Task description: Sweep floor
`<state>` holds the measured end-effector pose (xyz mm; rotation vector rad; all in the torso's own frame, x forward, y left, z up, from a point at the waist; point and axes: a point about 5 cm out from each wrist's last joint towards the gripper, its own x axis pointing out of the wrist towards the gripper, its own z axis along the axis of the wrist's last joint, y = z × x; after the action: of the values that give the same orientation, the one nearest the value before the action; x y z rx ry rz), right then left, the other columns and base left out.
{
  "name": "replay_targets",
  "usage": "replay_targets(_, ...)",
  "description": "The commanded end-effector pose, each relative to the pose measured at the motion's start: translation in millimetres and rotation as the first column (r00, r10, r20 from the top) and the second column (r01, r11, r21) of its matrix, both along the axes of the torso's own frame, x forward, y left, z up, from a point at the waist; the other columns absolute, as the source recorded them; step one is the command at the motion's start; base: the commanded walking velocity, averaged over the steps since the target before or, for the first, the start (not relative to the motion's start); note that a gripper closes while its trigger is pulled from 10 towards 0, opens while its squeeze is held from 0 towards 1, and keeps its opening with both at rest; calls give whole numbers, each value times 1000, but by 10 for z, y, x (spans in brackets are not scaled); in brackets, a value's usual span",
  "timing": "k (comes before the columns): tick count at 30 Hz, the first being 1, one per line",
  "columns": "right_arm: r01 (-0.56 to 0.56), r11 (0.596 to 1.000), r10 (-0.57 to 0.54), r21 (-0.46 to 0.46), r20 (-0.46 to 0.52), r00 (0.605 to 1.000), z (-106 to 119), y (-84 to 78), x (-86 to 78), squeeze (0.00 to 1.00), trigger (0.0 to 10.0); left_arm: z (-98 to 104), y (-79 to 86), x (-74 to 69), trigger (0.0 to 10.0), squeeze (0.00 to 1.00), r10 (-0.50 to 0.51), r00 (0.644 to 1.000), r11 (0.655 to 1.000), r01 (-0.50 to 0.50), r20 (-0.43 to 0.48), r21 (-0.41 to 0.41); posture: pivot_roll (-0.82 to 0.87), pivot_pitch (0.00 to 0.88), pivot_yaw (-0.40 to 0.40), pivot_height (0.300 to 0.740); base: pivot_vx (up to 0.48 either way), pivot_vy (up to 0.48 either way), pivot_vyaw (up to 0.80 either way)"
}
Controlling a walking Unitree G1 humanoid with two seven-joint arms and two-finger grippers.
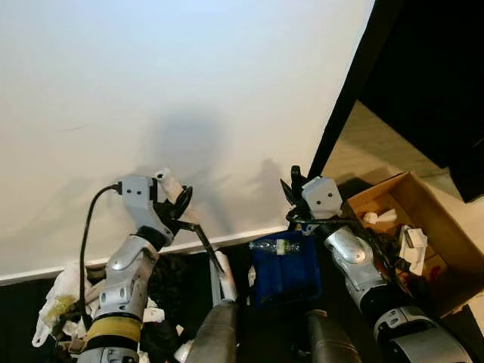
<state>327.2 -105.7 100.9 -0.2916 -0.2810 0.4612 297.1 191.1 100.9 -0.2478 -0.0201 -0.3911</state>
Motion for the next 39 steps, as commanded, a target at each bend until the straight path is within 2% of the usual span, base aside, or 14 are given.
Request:
replay_targets(1,5,1000,-5,2,1,1000,-40,-24,-40,0,10000,-60,-153,-42,10000,0,-43,999,993,41,-18,-110,210,294,49,740,0,0,0)
replay_targets(2,9,1000,-9,1,-1,1000,-46,-35,-42,0,10000,-25,-243,-41,10000,0,-68,998,985,66,-3,-159,212,295,49,740,0,0,0)
replay_targets(7,9,1000,-9,2,-2,1000,-43,-29,-38,0,10000,8,-308,-39,10000,0,-92,996,978,91,6,-188,213,294,47,740,0,0,0)
replay_targets(11,7,1000,-7,3,1,1000,-25,-13,-24,0,10000,101,-256,27,10000,0,-77,997,975,81,29,-209,217,292,44,740,0,0,0)
replay_targets(13,6,1000,-6,0,1,1000,-21,-17,-19,0,10000,278,-202,67,10000,0,-97,993,965,112,74,-236,221,290,41,740,0,0,0)
replay_targets(15,6,1000,-6,0,1,1000,-21,-17,-18,0,10000,339,-179,70,10000,0,-110,990,964,128,91,-232,221,290,41,740,0,0,0)
replay_targets(18,6,1000,-6,-2,2,1000,-20,-19,-19,0,10000,503,-69,43,10000,0,-144,981,972,164,127,-169,223,290,41,740,0,0,0)
replay_targets(19,6,1000,-6,-2,3,1000,-20,-21,-20,0,10000,550,11,13,10000,0,-161,978,979,175,134,-100,229,290,45,740,0,0,0)
replay_targets(20,6,1000,-6,-2,3,1000,-20,-21,-20,0,10000,550,11,13,10000,0,-161,978,979,175,134,-100,229,290,45,740,0,0,0)
replay_targets(22,8,1000,-8,-1,3,1000,-23,-26,-23,0,10000,621,181,-66,10000,0,-190,972,982,188,136,30,237,290,47,740,0,0,0)
replay_targets(25,11,1000,-11,3,1,1000,-31,-30,-29,0,10000,723,333,-181,10000,0,-215,968,972,198,133,128,246,289,47,740,0,0,0)
replay_targets(29,12,1000,-12,7,-1,1000,-34,-25,-30,0,10000,790,370,-243,10000,0,-226,965,967,206,133,147,257,288,50,740,0,0,0)
replay_targets(34,40,998,-40,51,1,999,-13,-22,-20,0,10000,1005,513,-319,10000,0,-142,982,984,126,124,129,295,287,68,740,0,0,0)
replay_targets(39,39,997,-41,67,20,999,19,-10,-30,0,10000,943,652,-333,10000,0,-83,994,977,68,66,203,312,277,89,740,0,0,0)
